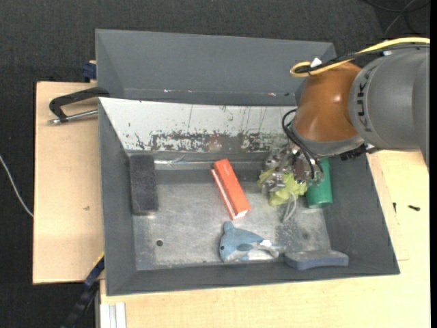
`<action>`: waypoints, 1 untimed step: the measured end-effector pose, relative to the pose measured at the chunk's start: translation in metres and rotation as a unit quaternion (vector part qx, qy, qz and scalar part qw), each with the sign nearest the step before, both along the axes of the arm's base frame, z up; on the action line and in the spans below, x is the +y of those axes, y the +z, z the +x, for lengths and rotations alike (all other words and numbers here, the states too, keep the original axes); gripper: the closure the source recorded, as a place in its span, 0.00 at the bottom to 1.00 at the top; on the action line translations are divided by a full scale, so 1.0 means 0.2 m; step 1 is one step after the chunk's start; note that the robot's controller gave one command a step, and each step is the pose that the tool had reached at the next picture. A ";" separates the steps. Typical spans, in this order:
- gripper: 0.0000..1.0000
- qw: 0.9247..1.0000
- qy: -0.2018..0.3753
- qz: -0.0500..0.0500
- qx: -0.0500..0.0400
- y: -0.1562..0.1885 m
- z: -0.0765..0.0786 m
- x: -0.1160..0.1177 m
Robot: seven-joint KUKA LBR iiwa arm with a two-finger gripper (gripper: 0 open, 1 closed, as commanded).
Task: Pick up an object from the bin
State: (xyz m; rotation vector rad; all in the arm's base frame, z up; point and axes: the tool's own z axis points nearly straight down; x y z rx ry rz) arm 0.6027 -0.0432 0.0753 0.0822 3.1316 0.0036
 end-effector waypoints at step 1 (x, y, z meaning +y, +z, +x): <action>1.00 1.000 0.016 -0.001 0.001 0.73 -0.07 0.13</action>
Offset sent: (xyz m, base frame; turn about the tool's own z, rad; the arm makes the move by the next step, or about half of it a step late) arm 0.0000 0.0000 0.0000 0.0000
